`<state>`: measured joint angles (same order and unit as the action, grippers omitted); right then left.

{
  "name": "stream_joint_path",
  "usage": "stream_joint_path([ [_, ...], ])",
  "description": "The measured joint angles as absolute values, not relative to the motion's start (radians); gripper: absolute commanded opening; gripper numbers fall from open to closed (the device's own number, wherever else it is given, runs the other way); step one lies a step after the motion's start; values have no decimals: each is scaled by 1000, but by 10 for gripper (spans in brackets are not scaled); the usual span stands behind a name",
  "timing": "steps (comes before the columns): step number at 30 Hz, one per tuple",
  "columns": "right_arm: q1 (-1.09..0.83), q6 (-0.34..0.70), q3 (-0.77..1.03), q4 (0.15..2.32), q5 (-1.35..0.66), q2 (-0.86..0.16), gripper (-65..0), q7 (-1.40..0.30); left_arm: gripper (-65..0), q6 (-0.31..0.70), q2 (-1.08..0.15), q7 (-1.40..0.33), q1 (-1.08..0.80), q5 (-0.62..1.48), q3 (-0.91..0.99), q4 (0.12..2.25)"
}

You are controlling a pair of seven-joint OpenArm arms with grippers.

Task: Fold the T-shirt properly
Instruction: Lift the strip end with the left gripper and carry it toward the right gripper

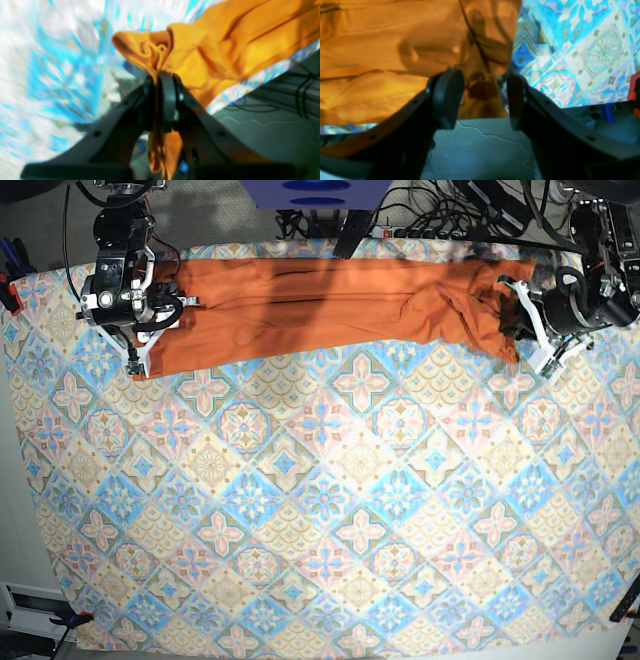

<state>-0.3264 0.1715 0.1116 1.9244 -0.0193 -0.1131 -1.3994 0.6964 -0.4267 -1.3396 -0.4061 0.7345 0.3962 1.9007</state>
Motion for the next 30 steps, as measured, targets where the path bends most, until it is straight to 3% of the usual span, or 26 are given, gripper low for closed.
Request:
stream_joint_path([
  [8,-327,171,112,1924,-18,-109,-347,-1400,-615,696,-338,-1412,-263,734,382,1985],
  [14,-325,171,112,1924,-22,-109,-347,-1400,-615,696,-282,-1416,-206,721,224,1986],
  [30,-326,171,112,1924,-17,-105,-347,-1400,-615,696,-208,-1411,-216,719,-56,1987],
])
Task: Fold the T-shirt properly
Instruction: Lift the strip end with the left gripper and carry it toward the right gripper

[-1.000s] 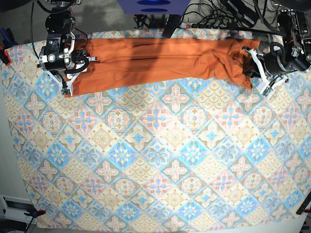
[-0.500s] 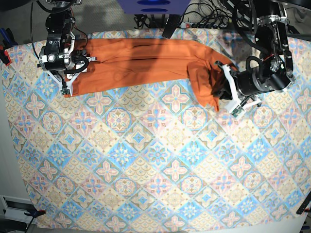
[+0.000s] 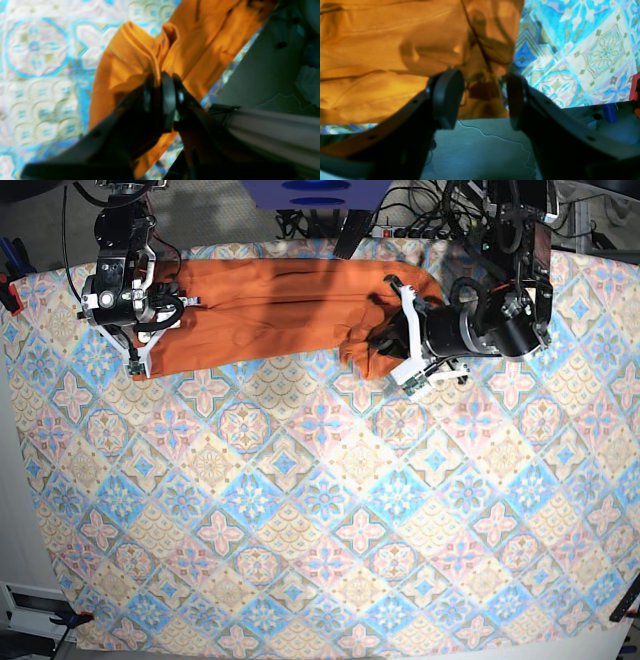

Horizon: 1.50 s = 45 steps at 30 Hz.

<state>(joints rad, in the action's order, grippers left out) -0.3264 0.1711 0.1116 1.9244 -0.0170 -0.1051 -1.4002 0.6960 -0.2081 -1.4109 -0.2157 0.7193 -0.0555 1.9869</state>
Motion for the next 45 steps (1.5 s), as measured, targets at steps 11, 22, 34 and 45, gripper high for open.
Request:
stream_joint_path([
  [11,-325,171,112,1924,-22,-105,-347,-1400,-621,696,-112,-1414,-178,715,-196,1987],
  [22,-330,171,91,1924,-12,-107,-347,-1401,-619,696,-111,-1418,-134,720,-244,1930],
  [34,-338,171,80,1924,-22,-106,-347,-1399,-582,696,-114,-1410,23,723,-459,1763],
  [45,-366,171,83,1924,-23,-104,-347,-1361,-325,696,-116,-1406,89,715,-511,1621],
])
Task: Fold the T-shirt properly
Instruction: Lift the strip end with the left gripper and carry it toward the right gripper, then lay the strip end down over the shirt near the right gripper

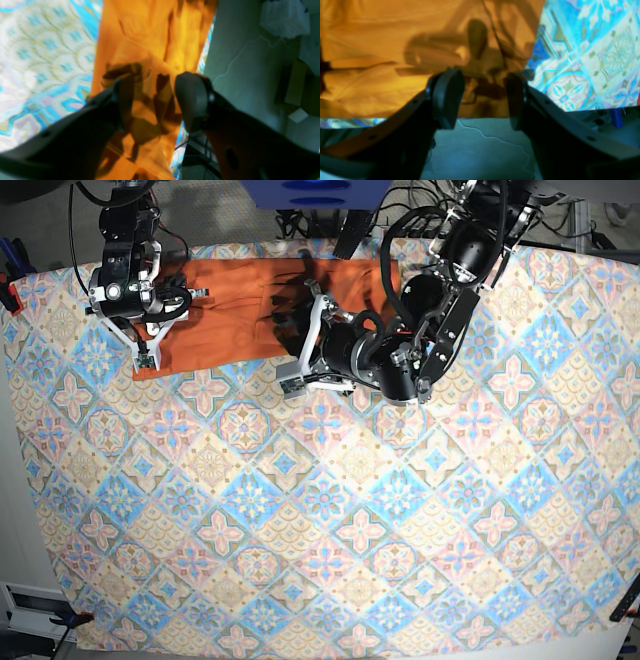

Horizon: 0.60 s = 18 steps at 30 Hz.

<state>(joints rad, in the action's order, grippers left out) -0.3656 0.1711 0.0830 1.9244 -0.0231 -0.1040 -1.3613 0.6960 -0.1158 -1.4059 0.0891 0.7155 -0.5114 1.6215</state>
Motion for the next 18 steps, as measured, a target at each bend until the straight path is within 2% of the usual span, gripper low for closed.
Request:
stream_joint_path([
  [6,-366,171,83,1924,-23,-104,-347,-1362,-327,696,-130,-1406,80,735,-544,1621],
  [12,-366,171,84,1924,-23,-104,-347,-1361,-335,695,-162,-1255,55,747,-436,1621],
  [18,-368,171,84,1924,-22,-105,-347,-1362,-512,692,-149,-1196,11,850,-273,1619],
])
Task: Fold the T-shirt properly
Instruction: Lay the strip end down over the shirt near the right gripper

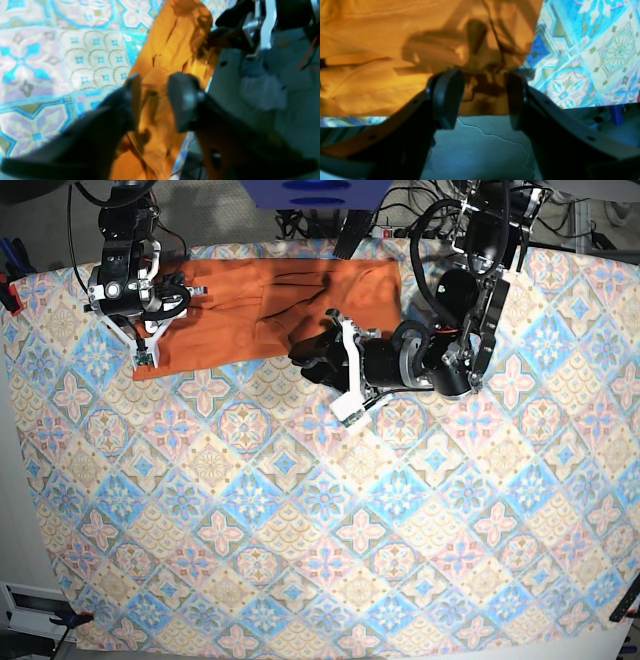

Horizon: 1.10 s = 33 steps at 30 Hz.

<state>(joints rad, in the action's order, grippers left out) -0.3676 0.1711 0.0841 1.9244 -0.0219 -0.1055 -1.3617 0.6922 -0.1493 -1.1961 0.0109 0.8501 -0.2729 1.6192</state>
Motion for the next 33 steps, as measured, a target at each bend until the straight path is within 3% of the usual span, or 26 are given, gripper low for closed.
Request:
stream_joint_path([
  [3,-366,171,82,1924,-22,-104,-347,-1361,-594,693,-144,-1190,11,890,-260,1619],
  [6,-378,171,82,1924,-22,-106,-347,-1356,-621,693,-163,-1184,-18,874,-260,1620],
  [18,-388,171,83,1924,-22,-105,-347,-1357,-619,687,-212,-1119,-159,805,-119,1621],
  [27,-388,171,83,1924,-22,-105,-347,-1358,-619,689,-215,-1124,-128,811,-334,1605],
  [33,-397,171,83,1924,-23,-103,-347,-1354,-619,693,-190,-1118,-51,840,-440,1450],
])
